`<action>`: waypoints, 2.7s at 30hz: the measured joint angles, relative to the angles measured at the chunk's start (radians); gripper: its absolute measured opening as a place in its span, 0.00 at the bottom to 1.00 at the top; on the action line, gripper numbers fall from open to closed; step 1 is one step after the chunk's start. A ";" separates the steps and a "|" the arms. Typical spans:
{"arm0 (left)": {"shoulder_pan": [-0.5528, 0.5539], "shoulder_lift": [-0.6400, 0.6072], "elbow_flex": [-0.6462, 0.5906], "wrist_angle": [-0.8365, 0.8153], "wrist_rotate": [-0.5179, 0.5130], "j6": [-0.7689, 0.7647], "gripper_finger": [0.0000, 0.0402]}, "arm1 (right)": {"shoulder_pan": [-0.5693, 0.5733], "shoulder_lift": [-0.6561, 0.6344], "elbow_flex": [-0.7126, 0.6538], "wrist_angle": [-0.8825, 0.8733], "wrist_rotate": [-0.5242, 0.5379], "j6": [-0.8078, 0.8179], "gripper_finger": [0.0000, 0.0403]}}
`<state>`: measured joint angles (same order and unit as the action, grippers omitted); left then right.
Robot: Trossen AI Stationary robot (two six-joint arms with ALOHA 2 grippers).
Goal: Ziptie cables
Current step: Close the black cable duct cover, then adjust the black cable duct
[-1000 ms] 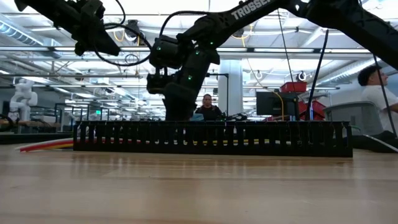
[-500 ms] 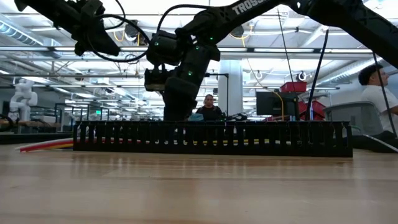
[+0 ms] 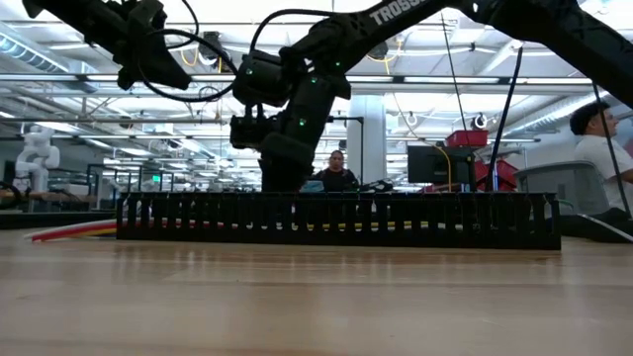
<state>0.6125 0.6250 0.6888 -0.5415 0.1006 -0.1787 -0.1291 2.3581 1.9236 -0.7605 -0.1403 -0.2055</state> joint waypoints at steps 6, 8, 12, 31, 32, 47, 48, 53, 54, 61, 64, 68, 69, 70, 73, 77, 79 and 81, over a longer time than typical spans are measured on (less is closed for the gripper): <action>0.000 0.000 0.000 0.000 0.000 0.001 0.18 | -0.002 0.017 -0.007 0.000 0.013 0.002 0.70; 0.000 0.000 0.000 0.000 0.000 0.001 0.18 | -0.005 0.036 -0.007 -0.006 0.014 0.002 0.70; 0.000 0.000 0.000 0.000 0.001 0.001 0.18 | -0.005 0.059 -0.006 -0.019 0.034 0.004 0.69; 0.000 -0.002 0.000 -0.009 0.000 0.038 0.18 | -0.020 0.005 -0.005 -0.162 0.124 0.123 0.45; 0.000 -0.002 0.000 -0.011 0.000 0.038 0.18 | -0.025 -0.006 -0.007 -0.181 0.124 0.132 0.45; 0.000 -0.002 0.000 -0.013 -0.034 0.089 0.18 | -0.093 -0.143 -0.006 -0.360 0.116 0.181 0.39; 0.000 -0.002 0.000 -0.012 -0.036 0.089 0.18 | -0.094 -0.153 -0.005 -0.376 0.124 0.189 0.24; 0.000 -0.002 0.000 -0.016 -0.056 0.083 0.18 | -0.095 -0.236 -0.006 -0.427 0.119 0.244 0.01; 0.000 -0.002 0.000 -0.017 -0.059 0.084 0.18 | -0.094 -0.253 -0.005 -0.427 0.121 0.249 0.01; 0.000 -0.002 0.000 -0.016 -0.082 0.083 0.18 | -0.093 -0.288 -0.004 -0.460 0.116 0.359 0.01; 0.000 -0.002 0.000 -0.018 -0.082 0.083 0.18 | -0.071 -0.285 -0.016 -0.463 0.114 0.330 0.00; 0.000 -0.002 0.000 -0.022 -0.083 0.083 0.18 | -0.029 -0.283 -0.092 -0.410 0.056 0.332 0.04; 0.000 -0.002 0.000 -0.025 -0.083 0.083 0.18 | -0.015 -0.283 -0.120 -0.397 0.032 0.330 0.06; 0.000 -0.002 0.000 -0.026 -0.083 0.083 0.18 | 0.000 -0.283 -0.151 -0.393 0.022 0.323 0.09; 0.000 -0.002 0.000 -0.026 -0.083 0.084 0.18 | 0.043 -0.282 -0.248 -0.388 0.012 0.322 0.20; 0.000 -0.002 0.000 -0.026 -0.090 0.084 0.18 | 0.083 -0.281 -0.317 -0.349 0.014 0.299 0.35; 0.000 -0.002 0.000 -0.026 -0.102 0.083 0.18 | 0.094 -0.281 -0.319 -0.284 0.014 0.293 0.42; 0.000 -0.002 0.000 -0.026 -0.105 0.083 0.18 | 0.100 -0.282 -0.319 -0.213 0.033 0.293 0.49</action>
<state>0.6128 0.6231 0.6888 -0.5671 -0.0047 -0.0959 -0.0294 2.0762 1.6051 -0.9739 -0.1077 0.0875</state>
